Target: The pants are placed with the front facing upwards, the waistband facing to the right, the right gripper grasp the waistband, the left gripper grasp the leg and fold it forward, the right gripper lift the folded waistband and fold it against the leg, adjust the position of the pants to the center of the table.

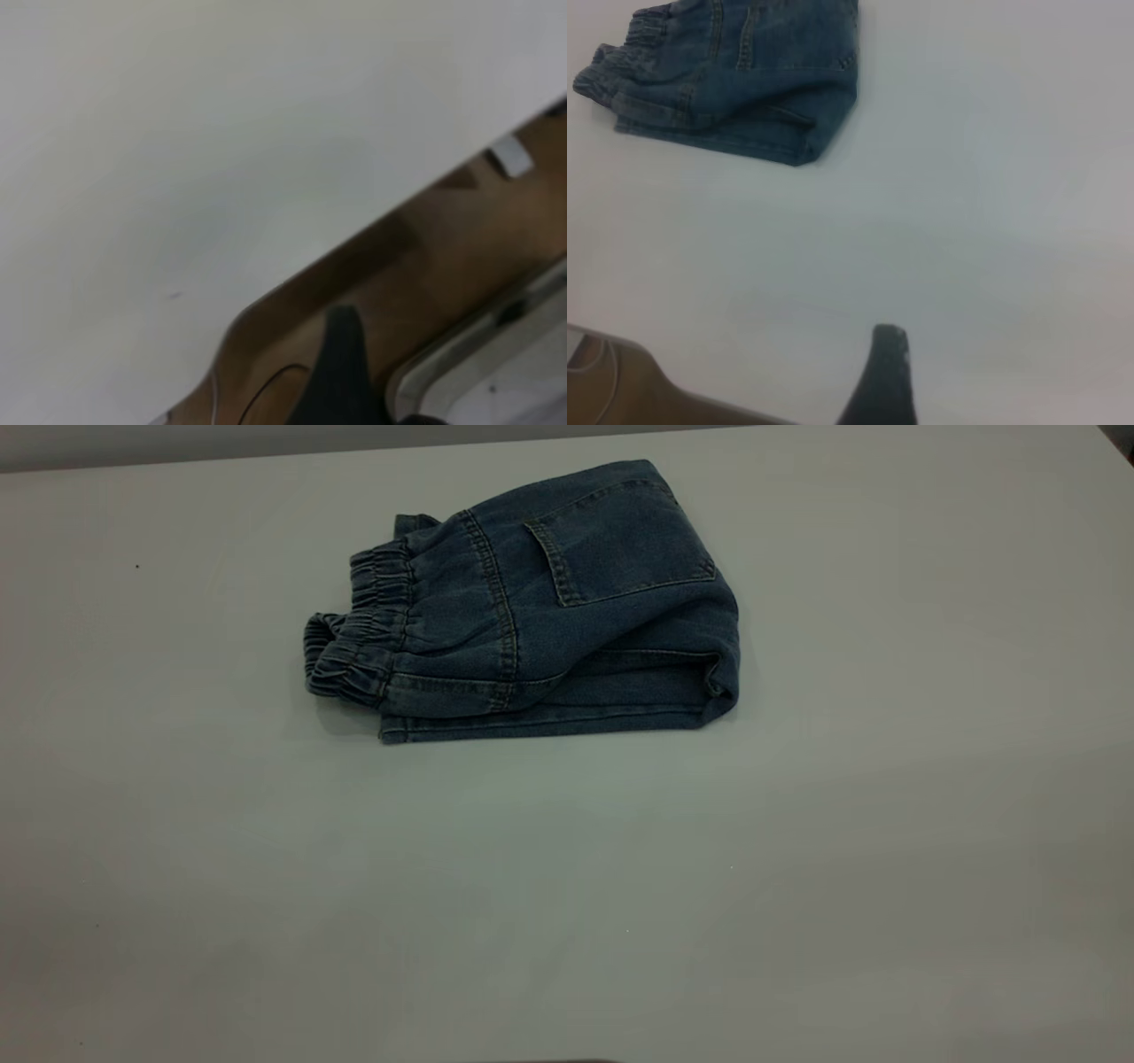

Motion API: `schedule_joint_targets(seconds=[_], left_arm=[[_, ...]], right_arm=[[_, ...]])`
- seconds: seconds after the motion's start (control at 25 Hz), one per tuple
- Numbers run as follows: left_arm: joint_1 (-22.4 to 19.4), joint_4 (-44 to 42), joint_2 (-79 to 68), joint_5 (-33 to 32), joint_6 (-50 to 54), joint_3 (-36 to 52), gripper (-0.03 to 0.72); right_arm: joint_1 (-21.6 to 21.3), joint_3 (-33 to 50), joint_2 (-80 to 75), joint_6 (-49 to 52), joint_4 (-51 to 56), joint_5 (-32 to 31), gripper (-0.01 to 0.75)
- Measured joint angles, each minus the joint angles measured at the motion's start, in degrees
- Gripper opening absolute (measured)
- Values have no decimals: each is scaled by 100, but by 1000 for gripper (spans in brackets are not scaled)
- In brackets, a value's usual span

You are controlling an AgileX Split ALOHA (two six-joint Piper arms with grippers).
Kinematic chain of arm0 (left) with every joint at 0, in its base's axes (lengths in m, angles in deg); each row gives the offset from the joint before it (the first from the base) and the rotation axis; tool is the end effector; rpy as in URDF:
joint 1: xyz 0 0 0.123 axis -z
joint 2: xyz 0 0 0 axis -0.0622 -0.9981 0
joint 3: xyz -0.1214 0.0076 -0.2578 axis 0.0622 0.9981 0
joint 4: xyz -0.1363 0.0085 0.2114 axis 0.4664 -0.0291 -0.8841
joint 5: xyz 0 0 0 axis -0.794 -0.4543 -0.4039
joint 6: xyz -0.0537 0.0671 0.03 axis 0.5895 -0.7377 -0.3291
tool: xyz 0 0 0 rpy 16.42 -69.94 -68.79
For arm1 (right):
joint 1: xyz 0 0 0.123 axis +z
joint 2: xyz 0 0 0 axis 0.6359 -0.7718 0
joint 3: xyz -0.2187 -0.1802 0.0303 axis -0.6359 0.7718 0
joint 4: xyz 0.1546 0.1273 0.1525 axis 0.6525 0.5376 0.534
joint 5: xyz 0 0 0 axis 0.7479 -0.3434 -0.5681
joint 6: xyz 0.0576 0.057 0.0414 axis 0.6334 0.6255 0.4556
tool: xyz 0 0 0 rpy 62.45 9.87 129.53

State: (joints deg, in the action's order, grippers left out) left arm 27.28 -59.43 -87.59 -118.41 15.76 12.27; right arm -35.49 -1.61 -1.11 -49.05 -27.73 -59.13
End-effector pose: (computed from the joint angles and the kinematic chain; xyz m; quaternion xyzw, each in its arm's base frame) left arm 0.0270 -0.0167 0.2661 0.2752 0.8867 -0.0905 0.3604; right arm -0.0106 0.0201 0.2653 -0.1144 0.8651 0.1016 0.4777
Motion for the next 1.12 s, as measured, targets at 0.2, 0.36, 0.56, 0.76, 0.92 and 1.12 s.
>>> schedule_joint_targets(seconds=[0.2,0.36,0.56,0.76,0.92,1.12], left_arm=[[0,358,0,20,-450,0,587],[0,377,0,20,-484,0,587],[0,377,0,20,-484,0,587],[-83,389,210,20,-496,0,587],[-771,396,482,20,-509,0,587],[-1869,396,996,15,-521,0,587]], right_arm=[[0,0,0,0,0,0,589],[0,0,0,0,6,0,589],[0,0,0,0,6,0,589],[0,0,0,0,6,0,589],[-6,0,0,0,6,0,589],[-360,0,0,0,6,0,589]])
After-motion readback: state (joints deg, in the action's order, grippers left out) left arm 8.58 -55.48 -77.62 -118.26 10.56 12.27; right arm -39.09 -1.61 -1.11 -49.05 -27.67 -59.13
